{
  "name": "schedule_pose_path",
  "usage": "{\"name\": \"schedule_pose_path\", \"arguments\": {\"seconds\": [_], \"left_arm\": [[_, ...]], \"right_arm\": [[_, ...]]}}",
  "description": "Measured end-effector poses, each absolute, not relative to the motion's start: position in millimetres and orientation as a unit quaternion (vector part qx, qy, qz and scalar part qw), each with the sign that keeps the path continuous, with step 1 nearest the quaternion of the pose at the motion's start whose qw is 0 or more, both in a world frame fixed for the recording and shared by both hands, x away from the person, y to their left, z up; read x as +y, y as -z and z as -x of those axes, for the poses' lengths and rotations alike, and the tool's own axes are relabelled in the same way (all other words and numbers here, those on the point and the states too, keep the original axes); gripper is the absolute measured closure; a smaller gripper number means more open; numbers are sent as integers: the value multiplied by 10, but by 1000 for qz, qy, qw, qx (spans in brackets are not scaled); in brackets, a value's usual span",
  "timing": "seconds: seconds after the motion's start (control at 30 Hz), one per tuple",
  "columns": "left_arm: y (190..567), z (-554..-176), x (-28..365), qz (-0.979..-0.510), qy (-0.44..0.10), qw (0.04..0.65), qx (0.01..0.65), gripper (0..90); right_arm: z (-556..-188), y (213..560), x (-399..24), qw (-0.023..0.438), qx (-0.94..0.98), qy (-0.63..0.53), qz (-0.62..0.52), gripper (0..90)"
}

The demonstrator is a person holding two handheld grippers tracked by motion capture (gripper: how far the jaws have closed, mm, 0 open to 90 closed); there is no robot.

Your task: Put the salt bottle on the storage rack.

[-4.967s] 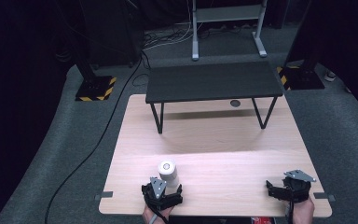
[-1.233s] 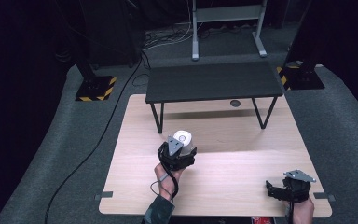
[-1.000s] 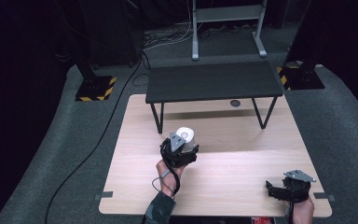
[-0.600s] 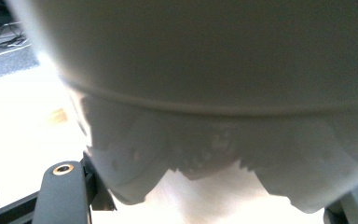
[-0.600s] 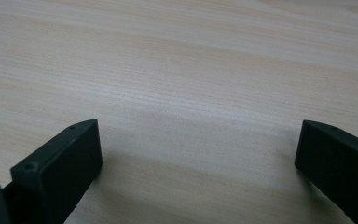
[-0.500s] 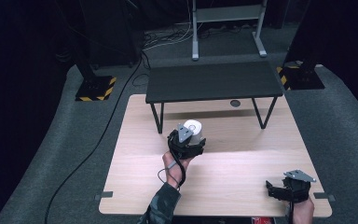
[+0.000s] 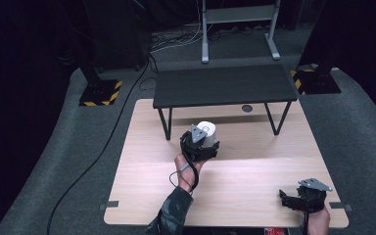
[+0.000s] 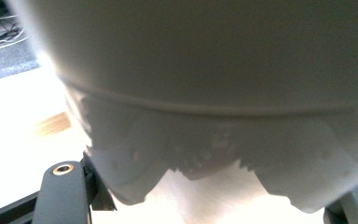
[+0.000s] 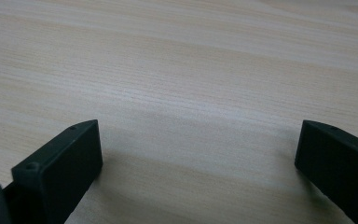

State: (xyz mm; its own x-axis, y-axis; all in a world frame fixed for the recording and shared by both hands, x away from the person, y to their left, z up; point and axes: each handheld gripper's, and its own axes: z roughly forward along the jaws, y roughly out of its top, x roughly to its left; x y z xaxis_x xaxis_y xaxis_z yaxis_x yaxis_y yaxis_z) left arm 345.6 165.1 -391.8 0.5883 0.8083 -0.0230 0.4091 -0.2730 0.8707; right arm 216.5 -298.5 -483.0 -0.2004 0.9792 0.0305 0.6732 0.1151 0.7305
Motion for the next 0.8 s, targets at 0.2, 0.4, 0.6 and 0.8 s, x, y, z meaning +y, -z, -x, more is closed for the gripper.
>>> {"name": "schedule_pose_path", "arguments": {"seconds": [0.2, 0.4, 0.6, 0.8], "left_arm": [[3871, -3487, 1633, -768, -218, 456, 393, 294], [3848, -3527, 1626, -768, -214, 457, 395, 294], [3837, -3562, 1623, -767, -212, 459, 396, 294], [3796, -3633, 1592, -769, -208, 458, 394, 294]], "right_arm": [[-2165, 4830, -2985, 241, 707, -317, -585, 0], [-2166, 4829, -2981, 241, 707, -317, -585, 0], [-2166, 4829, -2978, 242, 707, -316, -585, 0], [-2166, 4828, -2976, 241, 706, -316, -585, 0]]}}
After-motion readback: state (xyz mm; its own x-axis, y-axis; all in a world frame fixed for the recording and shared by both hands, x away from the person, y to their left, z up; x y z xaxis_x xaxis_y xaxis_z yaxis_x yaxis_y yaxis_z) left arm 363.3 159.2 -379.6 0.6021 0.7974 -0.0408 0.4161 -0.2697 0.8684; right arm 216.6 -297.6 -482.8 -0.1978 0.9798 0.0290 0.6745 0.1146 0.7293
